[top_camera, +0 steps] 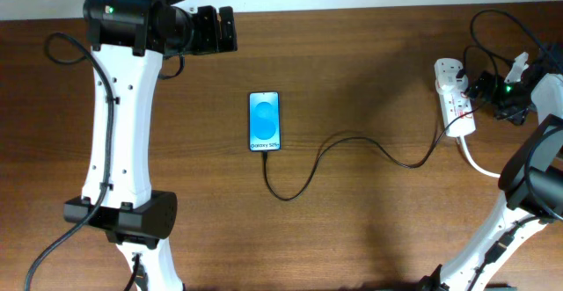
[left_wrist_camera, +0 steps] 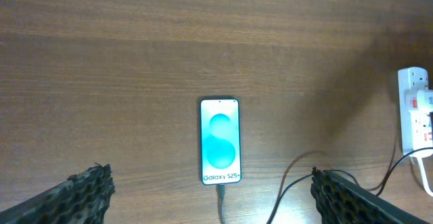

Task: Plug charger to phone and switch on socket

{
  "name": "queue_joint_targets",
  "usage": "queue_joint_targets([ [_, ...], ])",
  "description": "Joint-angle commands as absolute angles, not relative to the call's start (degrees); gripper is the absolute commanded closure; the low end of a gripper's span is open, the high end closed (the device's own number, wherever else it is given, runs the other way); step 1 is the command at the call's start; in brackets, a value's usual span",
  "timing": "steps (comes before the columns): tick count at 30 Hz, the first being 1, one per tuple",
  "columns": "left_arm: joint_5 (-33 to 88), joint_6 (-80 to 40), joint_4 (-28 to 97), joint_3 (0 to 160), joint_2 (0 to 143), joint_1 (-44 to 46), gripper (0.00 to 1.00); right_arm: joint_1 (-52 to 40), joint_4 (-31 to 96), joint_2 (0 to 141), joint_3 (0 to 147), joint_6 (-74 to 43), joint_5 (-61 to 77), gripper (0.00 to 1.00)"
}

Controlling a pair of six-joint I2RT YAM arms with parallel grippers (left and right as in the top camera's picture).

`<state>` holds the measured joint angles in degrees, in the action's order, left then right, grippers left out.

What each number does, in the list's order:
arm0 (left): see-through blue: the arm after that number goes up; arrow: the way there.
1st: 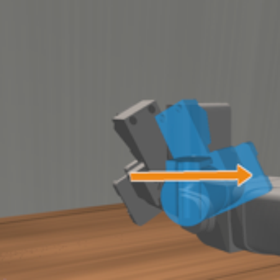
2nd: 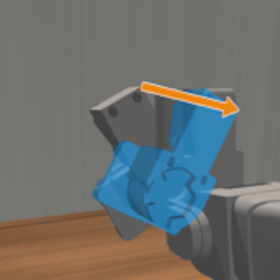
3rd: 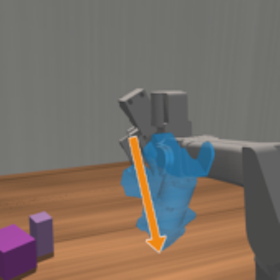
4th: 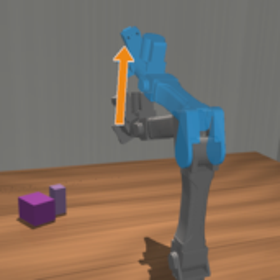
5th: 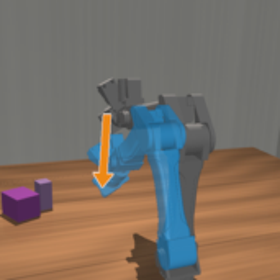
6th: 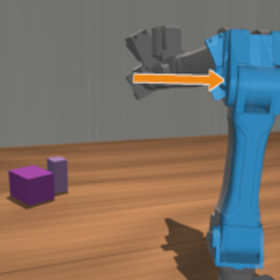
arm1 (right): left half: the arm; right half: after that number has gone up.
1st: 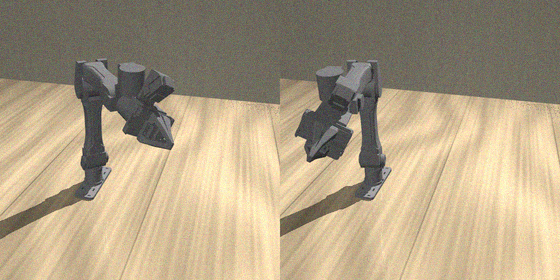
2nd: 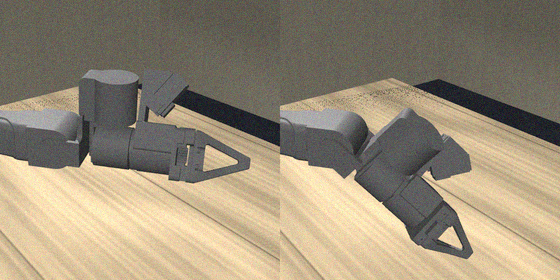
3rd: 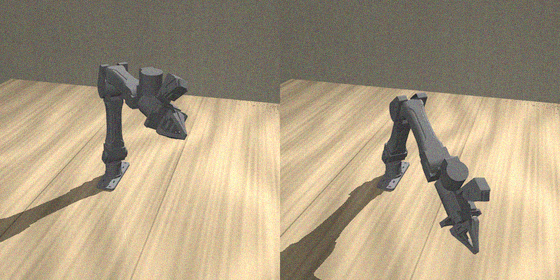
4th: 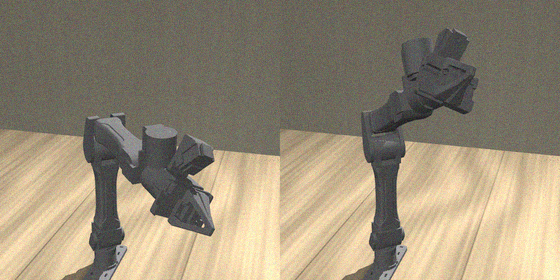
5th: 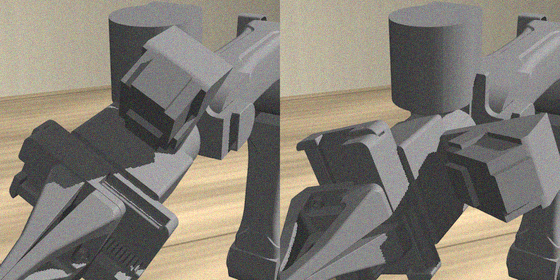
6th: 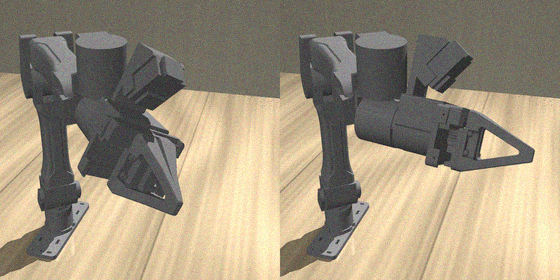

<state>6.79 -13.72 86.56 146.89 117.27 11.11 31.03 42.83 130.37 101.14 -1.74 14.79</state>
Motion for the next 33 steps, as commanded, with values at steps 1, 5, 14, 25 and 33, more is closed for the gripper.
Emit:
queue_joint_targets([
  [1,6.15,-13.21,86.54,146.85,116.33,10.72,0.01,29.95,43.77,131.87,101.54,-1.98,14.37,0.01],
  [5,6.15,-13.21,86.54,146.85,116.33,10.72,0.0,29.63,44.99,131.87,101.54,-1.93,14.72,0.01],
  [14,6.15,-13.21,86.54,146.85,116.33,10.72,0.01,26.79,47.48,134.47,101.54,-1.76,14.33,0.01],
  [25,6.15,-13.21,86.54,146.85,116.33,10.72,0.01,31.53,44.38,134.41,103.72,-9.72,13.02,0.02],
  [33,6.15,-13.21,86.54,146.85,116.33,10.72,0.01,28.53,46.22,134.43,101.78,-7.75,12.99,0.01],
])
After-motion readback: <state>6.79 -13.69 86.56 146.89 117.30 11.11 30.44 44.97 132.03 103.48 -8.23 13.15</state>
